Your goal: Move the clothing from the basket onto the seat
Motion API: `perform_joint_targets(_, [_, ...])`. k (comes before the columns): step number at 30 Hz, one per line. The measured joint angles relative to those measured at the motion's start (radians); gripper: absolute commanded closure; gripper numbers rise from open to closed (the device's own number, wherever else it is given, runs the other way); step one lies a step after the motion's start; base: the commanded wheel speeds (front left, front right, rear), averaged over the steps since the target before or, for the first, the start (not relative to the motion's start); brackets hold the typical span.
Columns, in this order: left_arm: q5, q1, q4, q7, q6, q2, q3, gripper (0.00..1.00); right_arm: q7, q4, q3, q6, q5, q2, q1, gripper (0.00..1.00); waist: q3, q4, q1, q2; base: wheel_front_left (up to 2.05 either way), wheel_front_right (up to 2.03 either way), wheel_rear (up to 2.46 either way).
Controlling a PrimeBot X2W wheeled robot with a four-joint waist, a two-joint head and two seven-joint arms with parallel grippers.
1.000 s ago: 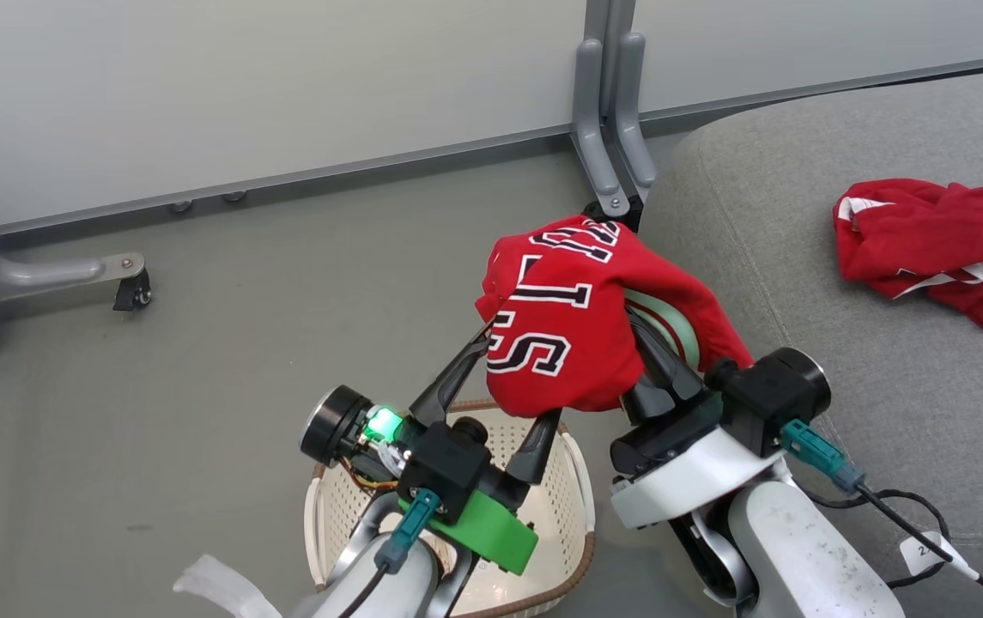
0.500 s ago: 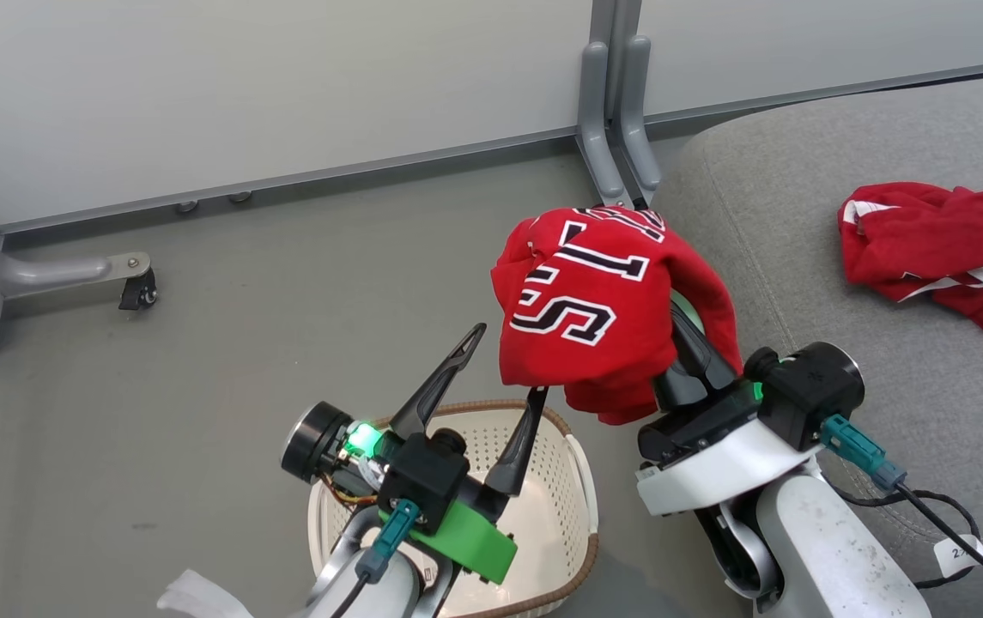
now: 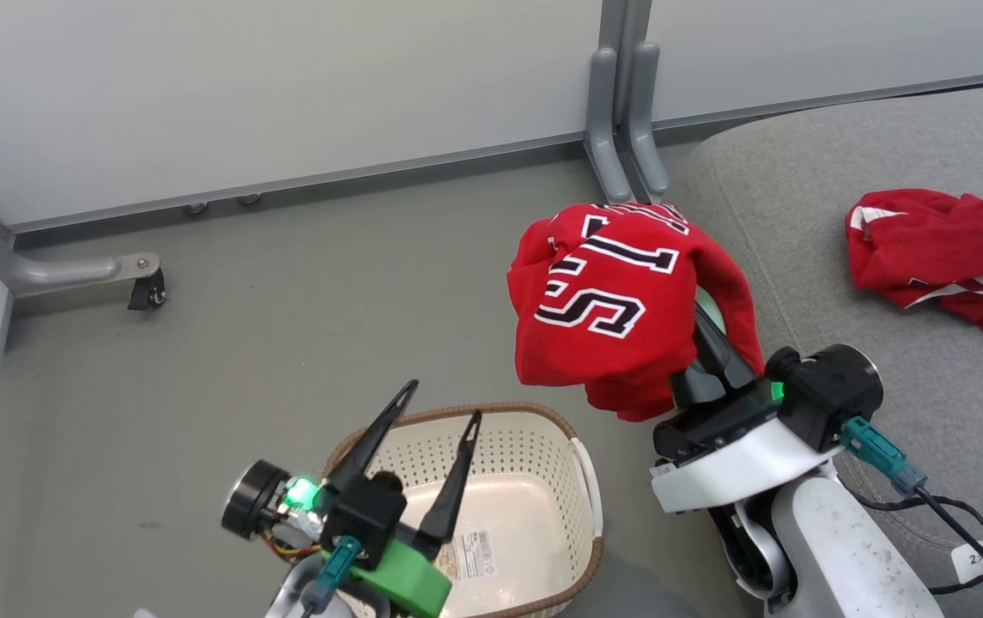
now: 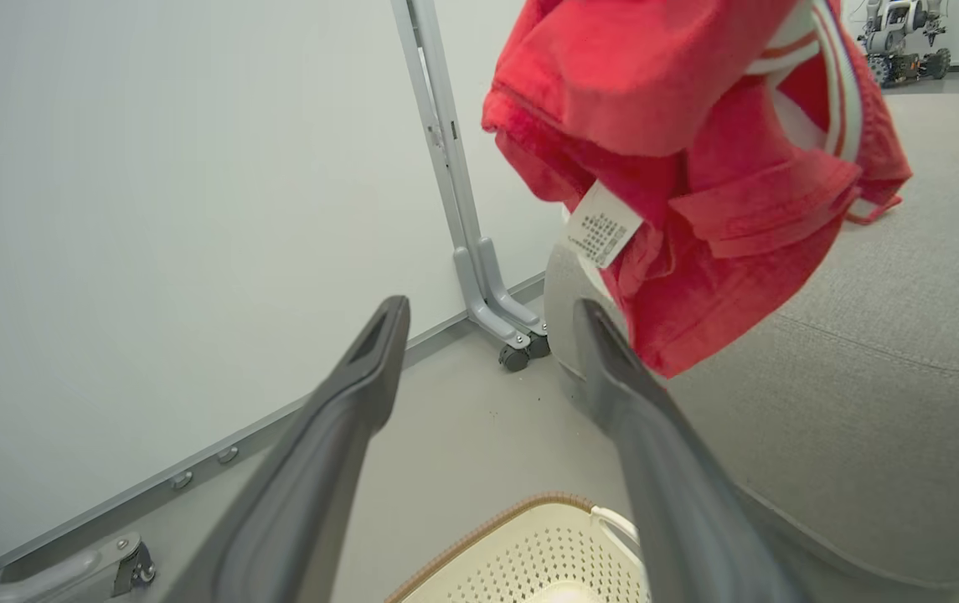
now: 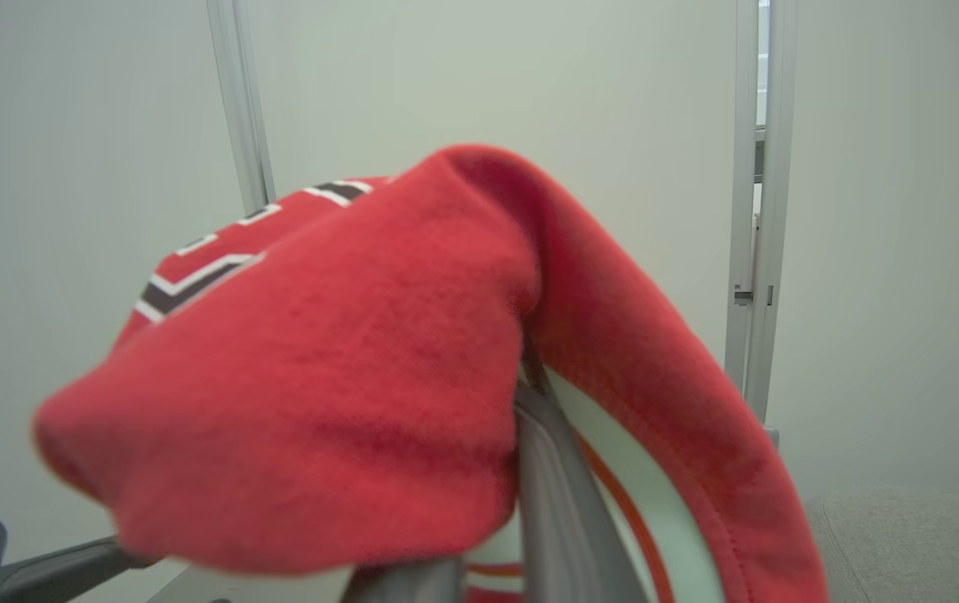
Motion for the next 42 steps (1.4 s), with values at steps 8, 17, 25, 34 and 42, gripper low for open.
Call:
perform_joint_targets(8, [-0.047,0.084,0.023,0.000,0.031,0.027,0.132,0.00,0.000,-0.019,-0.020,0.000,0.000,-0.009,0.019,1.00,-0.003,0.016,0.0000,0.0000,0.00,0.00,0.00])
perform_joint_targets(17, [-0.079,0.188,0.008,0.000,0.049,0.006,0.334,0.00,0.000,-0.032,-0.078,0.000,0.000,-0.013,0.065,1.00,-0.012,0.054,0.0000,0.0000,0.00,0.00,0.00])
perform_joint_targets(25, [-0.045,0.249,0.001,0.000,0.007,-0.032,0.416,0.00,0.000,-0.035,-0.114,0.000,-0.001,-0.012,0.088,1.00,-0.022,0.067,0.0000,0.0000,0.00,0.00,0.00])
perform_joint_targets(34, [-0.010,0.279,-0.009,0.000,-0.021,-0.054,0.455,0.00,0.000,-0.031,-0.124,0.000,-0.003,-0.007,0.099,1.00,-0.029,0.058,0.0000,0.0000,0.00,0.00,0.00])
perform_joint_targets(42, [0.000,0.279,-0.006,0.000,-0.033,-0.061,0.471,0.00,0.000,-0.030,-0.121,0.000,-0.003,-0.005,0.099,1.00,-0.028,0.049,0.0000,0.0000,0.00,0.00,0.00])
